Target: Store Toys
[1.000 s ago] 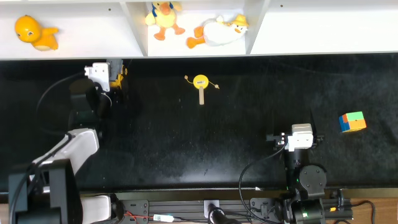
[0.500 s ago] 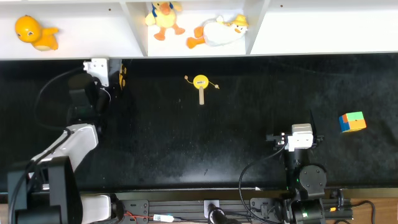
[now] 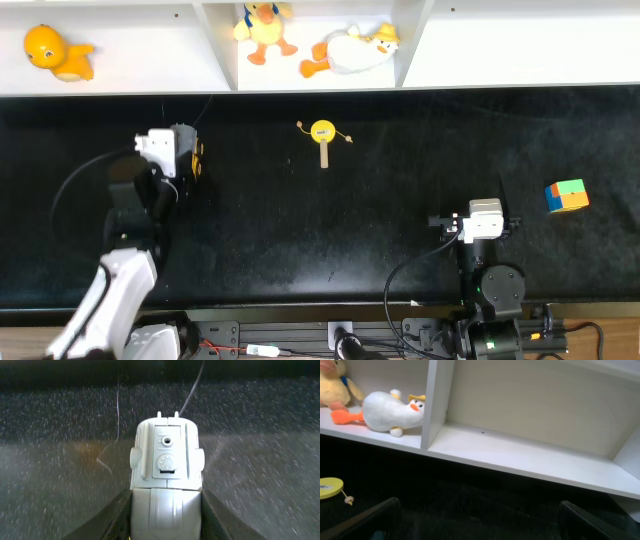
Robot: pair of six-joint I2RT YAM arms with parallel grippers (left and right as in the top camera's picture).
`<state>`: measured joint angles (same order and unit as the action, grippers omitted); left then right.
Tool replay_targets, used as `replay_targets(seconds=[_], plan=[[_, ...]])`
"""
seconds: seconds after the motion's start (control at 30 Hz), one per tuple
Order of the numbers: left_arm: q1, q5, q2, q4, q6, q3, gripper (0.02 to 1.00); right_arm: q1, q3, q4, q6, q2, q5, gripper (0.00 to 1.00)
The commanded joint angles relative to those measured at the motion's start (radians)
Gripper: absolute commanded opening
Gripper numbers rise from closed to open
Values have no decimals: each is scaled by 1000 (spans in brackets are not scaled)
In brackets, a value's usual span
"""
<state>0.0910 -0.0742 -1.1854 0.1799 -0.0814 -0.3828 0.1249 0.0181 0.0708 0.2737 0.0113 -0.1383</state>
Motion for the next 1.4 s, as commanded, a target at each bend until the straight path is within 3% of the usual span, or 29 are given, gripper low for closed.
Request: replay_targets(seconds=[0.03, 0.47, 1.07, 1.1, 1.13, 1.2, 1.4], plan=[[-6, -28, 110, -42, -18, -13, 362, -3, -14, -7, 3, -7, -5, 996], [-19, -67, 55, -160, -19, -288, 332, -3, -14, -7, 3, -7, -5, 996], [-47, -59, -413, -84, -19, -689, 343, -3, -14, -7, 3, -7, -5, 996], [-47, -58, -425, -78, -19, -696, 395, -3, -14, -7, 3, -7, -5, 996], [-47, -58, -432, -72, -19, -700, 553, -3, -14, -7, 3, -7, -5, 993], [-47, -51, -439, -68, -19, -699, 1000, -3, -14, -7, 3, -7, -5, 996], [-46, 4, -369, -152, -23, -664, 998, -3, -14, -7, 3, -7, -5, 996]])
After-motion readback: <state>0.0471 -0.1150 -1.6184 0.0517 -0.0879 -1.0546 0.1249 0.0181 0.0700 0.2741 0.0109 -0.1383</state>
